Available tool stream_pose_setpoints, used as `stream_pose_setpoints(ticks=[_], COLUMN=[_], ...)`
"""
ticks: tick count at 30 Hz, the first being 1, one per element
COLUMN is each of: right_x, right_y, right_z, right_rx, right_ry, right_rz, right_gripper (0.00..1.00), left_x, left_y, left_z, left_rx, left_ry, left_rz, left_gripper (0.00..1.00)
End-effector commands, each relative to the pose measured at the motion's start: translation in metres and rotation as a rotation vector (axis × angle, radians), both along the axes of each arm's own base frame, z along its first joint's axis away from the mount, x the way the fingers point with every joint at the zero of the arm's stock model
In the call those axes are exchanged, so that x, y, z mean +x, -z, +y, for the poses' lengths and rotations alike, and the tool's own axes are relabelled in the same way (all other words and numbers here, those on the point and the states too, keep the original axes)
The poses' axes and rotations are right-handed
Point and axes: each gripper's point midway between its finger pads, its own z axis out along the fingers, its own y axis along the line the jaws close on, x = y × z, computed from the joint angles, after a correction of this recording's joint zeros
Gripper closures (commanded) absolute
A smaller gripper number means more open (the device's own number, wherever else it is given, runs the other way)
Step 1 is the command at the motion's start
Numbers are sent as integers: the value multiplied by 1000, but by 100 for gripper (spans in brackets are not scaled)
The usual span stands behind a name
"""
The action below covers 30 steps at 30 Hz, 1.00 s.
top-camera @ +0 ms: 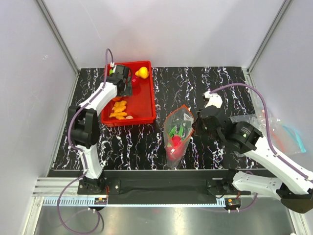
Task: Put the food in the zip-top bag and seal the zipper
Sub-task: Pick up the fake fruit from the bin.
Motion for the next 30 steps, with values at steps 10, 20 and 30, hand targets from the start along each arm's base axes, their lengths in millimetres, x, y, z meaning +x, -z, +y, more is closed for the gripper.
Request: stream_pose_setpoints(ticks=[10,20,30], right_x=[-11,-10,-4], right_y=[6,4,4], right_z=[-8,-10,-5], right_rx=[24,27,5], right_ry=[-17,-2,-5], right_rz=[8,0,-3], right_gripper=[100,100,100], left_x=[57,58,-4], left_y=[28,29,-93], left_z=[16,21,3], left_rx=[-8,-29,-162], left_ry=[32,29,101], left_rz=[8,7,-251], left_gripper=[8,55,66])
